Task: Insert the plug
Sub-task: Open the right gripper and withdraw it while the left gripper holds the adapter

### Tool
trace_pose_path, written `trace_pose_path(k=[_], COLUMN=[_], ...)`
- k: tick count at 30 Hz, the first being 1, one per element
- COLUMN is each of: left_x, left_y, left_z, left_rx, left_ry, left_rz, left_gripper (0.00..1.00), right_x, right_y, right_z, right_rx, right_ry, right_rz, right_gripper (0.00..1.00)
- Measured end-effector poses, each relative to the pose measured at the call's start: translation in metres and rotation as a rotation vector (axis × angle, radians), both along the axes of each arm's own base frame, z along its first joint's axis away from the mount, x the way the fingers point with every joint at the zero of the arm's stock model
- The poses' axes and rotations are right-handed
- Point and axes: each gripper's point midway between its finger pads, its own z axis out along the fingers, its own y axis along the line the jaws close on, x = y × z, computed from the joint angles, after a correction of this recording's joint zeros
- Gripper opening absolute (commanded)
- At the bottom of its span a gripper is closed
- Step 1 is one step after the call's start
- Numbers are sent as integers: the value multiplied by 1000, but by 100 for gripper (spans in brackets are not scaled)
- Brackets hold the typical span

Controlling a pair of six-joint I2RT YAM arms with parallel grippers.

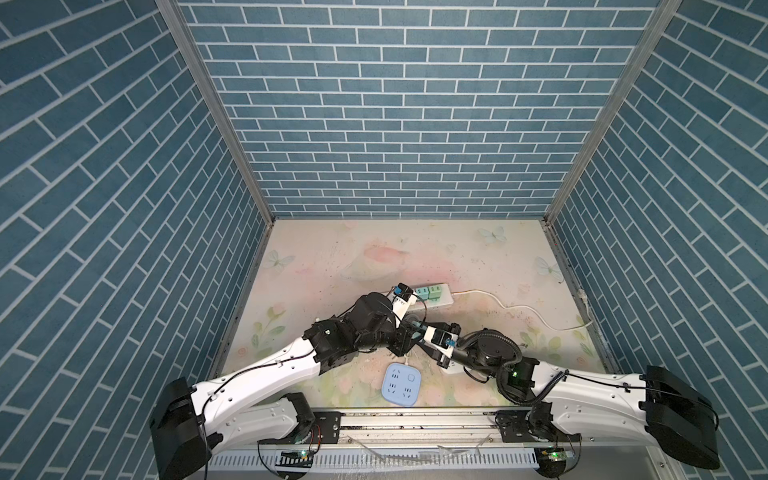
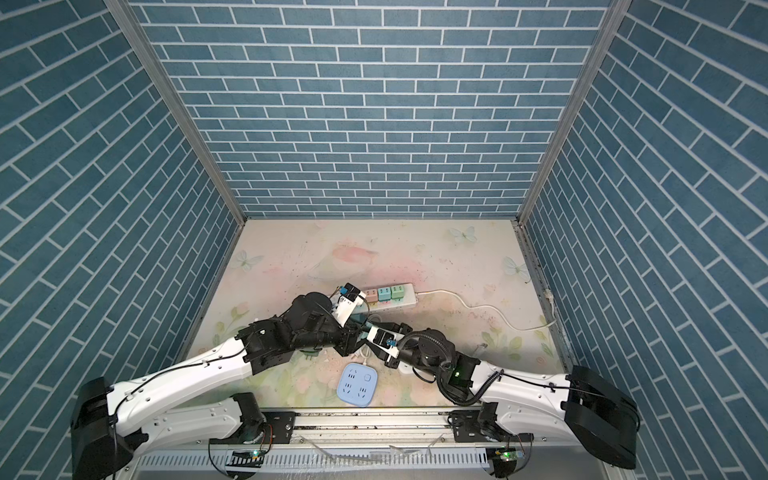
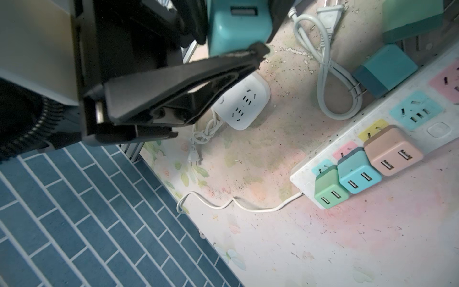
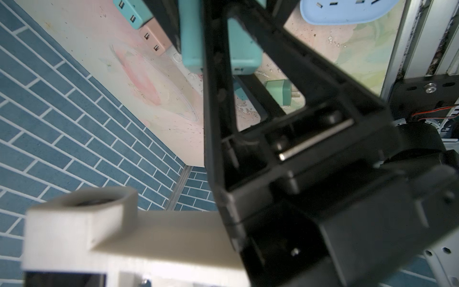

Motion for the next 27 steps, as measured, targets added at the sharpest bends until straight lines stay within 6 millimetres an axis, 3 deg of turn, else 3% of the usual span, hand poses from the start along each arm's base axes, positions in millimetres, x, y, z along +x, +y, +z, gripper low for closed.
trace_pose_path(k=[3,6,12,14,22,27], left_x=[2,4,5,4,15,26], left_y=[-2,-4,-6,-5,36,67], left_z=[5,7,10,11,37,60], left_rx=[-25,-35,-35,-25,50,139], left_ry=[2,-4,-44,-71,-270,-464], left_rz=[12,13,-9,-16,81,148], left_gripper=[25,19,6,4,0,0], right_x=[3,5,8,8,23,53], right_y=[-1,-2,-5,-10,-47,-79], right_z=[3,5,11,16,9,8], right_rx=[3,7,28,51,79,64], right_ry=[-26,-36,-39,-43,-48,-55], right_rz=[-13,-25,-51,-67,-235,-457], right_gripper=[0,28,65,99,99,99])
